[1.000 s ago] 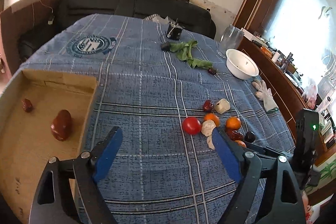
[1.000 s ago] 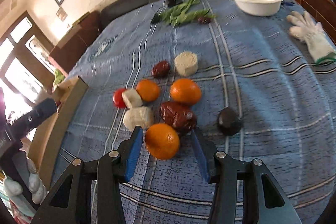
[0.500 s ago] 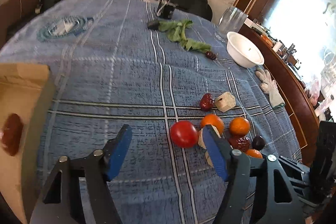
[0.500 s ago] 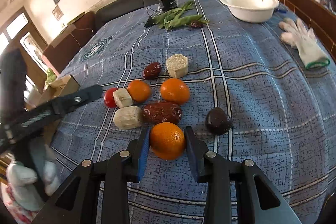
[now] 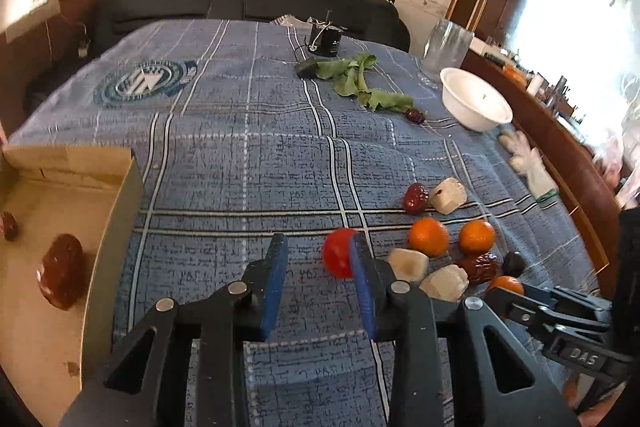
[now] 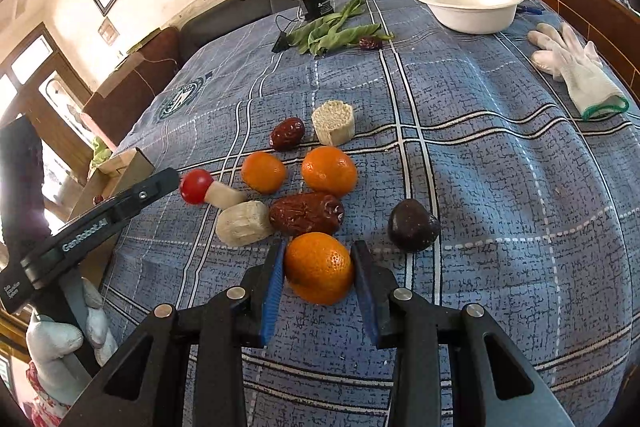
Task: Organize fruits
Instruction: 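Grasp the red tomato with the left gripper while the right gripper grasps a mandarin orange, then carry tomato and orange into the tray and open both grippers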
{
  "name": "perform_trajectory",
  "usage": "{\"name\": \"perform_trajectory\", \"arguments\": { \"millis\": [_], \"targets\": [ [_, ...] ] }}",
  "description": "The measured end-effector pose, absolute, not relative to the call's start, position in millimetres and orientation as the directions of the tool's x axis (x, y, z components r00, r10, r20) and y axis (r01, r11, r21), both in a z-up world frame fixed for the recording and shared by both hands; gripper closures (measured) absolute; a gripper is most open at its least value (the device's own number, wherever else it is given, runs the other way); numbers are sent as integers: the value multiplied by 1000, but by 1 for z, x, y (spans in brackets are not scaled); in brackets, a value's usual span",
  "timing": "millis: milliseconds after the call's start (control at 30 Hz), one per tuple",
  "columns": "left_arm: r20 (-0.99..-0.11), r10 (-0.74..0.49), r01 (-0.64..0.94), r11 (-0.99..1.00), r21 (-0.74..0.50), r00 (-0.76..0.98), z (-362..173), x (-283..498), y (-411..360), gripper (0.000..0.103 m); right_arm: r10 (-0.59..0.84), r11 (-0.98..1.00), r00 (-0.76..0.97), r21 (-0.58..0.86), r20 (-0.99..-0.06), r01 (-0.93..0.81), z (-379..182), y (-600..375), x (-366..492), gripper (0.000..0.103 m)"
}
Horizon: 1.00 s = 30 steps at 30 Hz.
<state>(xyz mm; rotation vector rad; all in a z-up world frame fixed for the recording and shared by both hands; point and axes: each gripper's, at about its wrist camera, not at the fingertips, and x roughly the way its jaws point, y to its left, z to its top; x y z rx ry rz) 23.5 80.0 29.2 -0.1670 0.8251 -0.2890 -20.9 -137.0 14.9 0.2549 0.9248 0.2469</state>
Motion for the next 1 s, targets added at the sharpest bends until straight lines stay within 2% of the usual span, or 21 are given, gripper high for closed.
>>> {"name": "perform_trajectory", "arguments": {
  "millis": [67, 133, 167, 200, 367, 433, 467, 500, 1000],
  "targets": [
    [-686, -343, 190, 938, -292, 642, 29, 25, 85, 71, 310, 945, 580, 310, -753, -103, 15, -135, -21, 67],
    [-682, -344, 185, 937, -297, 646, 27, 26, 86, 61, 301, 949, 581, 298, -756, -105, 15, -133, -21, 67],
    [-681, -341, 181, 937, -297, 648, 27, 28, 85, 52, 296, 951, 583, 290, -757, -106, 15, -132, -20, 67],
    [-682, -341, 181, 937, -298, 647, 24, 31, 83, 50, 290, 953, 584, 283, -758, -107, 15, -131, -20, 67],
    [-711, -335, 250, 941, -226, 619, 18, 35, 60, 50, 280, 957, 587, 268, -760, -109, 14, -129, -19, 66],
    [-715, -325, 266, 943, -198, 619, 18, 33, 53, 56, 279, 958, 587, 266, -760, -111, 14, -128, -19, 66],
    [-721, -318, 265, 945, -190, 616, 17, 33, 52, 71, 278, 958, 588, 265, -760, -110, 14, -128, -20, 66],
    [-733, -318, 262, 945, -194, 602, 15, 34, 52, 76, 276, 959, 588, 262, -760, -111, 14, -128, -20, 66],
    [-703, -350, 225, 937, -268, 619, 15, 31, 68, 76, 231, 972, 615, 205, -754, -114, 14, -122, -22, 68]
  ]
}}
